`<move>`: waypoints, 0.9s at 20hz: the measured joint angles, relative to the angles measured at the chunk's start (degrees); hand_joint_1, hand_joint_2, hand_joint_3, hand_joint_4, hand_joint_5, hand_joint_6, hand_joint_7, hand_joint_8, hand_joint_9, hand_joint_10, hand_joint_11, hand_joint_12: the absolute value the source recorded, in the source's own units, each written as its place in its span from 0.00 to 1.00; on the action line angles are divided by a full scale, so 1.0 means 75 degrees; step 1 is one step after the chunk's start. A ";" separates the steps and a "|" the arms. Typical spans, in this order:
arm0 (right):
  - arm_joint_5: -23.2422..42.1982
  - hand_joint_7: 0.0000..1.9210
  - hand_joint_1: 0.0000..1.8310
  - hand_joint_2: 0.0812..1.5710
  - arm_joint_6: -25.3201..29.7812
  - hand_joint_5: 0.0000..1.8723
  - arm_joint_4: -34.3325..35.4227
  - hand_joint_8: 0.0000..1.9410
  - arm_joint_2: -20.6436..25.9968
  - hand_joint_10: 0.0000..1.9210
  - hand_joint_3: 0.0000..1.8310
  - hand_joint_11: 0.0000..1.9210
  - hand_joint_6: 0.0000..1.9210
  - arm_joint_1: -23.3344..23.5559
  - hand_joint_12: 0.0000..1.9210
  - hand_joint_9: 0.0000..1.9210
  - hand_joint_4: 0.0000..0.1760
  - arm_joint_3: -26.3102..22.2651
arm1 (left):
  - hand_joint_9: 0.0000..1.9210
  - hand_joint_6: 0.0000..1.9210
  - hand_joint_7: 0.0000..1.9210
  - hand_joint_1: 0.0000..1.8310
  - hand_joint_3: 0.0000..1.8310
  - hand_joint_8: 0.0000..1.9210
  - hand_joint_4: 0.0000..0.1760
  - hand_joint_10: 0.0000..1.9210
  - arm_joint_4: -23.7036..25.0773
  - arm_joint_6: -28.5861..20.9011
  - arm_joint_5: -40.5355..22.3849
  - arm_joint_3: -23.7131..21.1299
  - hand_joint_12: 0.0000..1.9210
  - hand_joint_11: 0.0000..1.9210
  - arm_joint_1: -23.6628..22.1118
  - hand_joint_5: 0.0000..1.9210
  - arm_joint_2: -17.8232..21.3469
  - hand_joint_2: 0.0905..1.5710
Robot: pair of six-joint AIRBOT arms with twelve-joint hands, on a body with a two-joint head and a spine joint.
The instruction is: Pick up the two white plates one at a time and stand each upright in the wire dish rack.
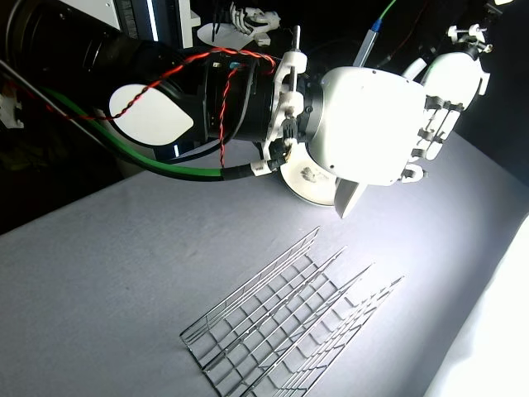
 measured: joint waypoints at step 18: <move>0.0335 0.59 0.76 0.67 -0.0009 0.52 0.0181 0.34 0.0676 0.58 0.00 0.33 0.52 -0.0481 0.60 0.48 0.00 0.0542 | 0.02 0.00 0.04 0.00 0.00 0.00 0.00 0.00 -0.0189 -0.0064 0.0423 -0.1029 0.01 0.00 0.0536 0.06 0.0000 0.81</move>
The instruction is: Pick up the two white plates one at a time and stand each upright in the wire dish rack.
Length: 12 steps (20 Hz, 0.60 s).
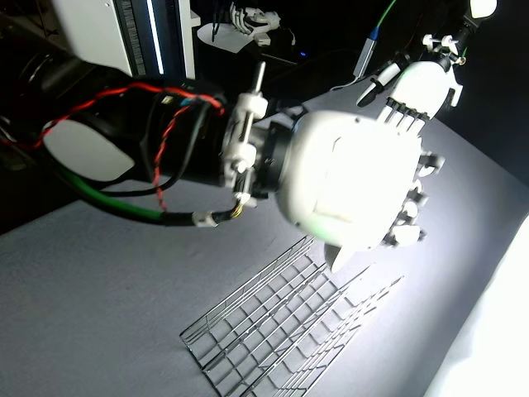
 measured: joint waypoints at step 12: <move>0.0178 0.56 0.75 0.69 0.0006 0.50 0.0020 0.39 0.0364 0.61 0.00 0.30 0.55 -0.0650 0.62 0.46 0.00 0.0641 | 0.01 0.00 0.04 0.00 0.00 0.00 0.00 0.00 -0.0230 0.0076 0.0498 -0.0425 0.01 0.00 0.0664 0.05 0.0003 0.81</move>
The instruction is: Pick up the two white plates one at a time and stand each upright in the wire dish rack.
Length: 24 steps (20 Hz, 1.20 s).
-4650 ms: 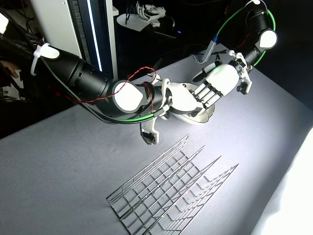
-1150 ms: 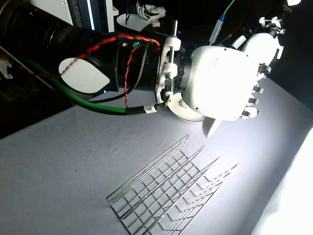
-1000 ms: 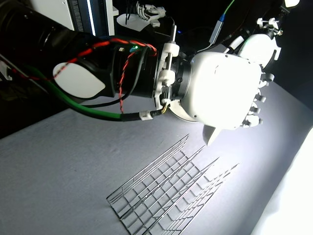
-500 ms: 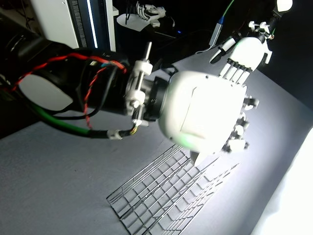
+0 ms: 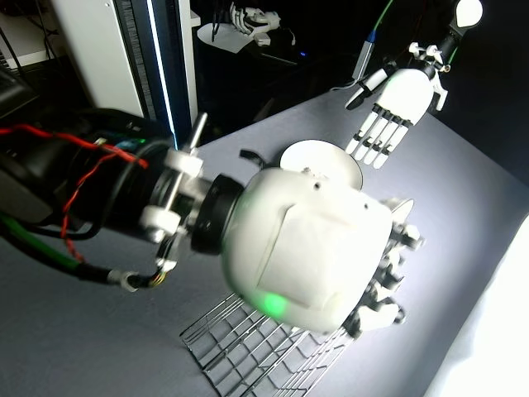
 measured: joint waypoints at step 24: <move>0.1574 0.45 0.63 0.74 0.0052 0.45 -0.0289 0.26 0.0017 0.19 0.00 0.18 0.62 -0.2366 0.67 0.43 0.00 0.0589 | 0.03 0.00 0.04 0.00 0.00 0.00 0.00 0.00 -0.0108 0.0181 0.0731 -0.0318 0.04 0.00 0.0356 0.06 -0.0082 0.81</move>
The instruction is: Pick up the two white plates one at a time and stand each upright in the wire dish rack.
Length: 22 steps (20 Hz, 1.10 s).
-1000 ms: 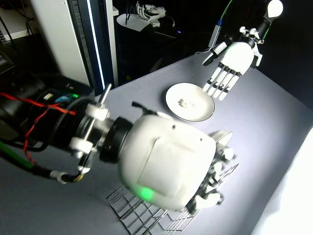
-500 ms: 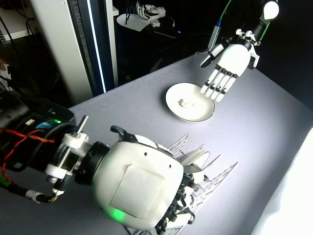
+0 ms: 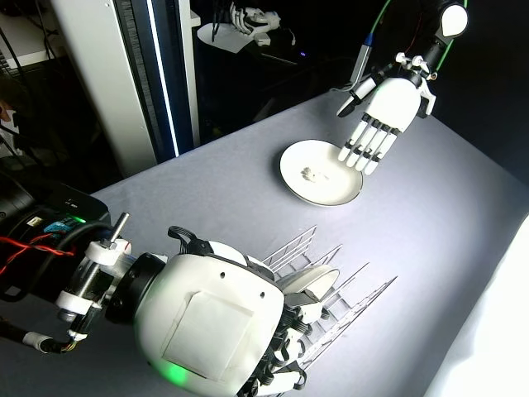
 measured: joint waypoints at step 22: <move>0.0012 0.01 0.60 0.61 -0.0023 0.02 -0.3739 0.00 -0.0105 0.00 0.00 0.00 0.00 0.1979 0.04 0.00 0.00 -0.0973 | 0.03 0.00 0.05 0.00 0.00 0.00 0.00 0.00 -0.0096 0.0119 0.0105 -0.0067 0.06 0.00 0.0210 0.06 -0.0009 0.80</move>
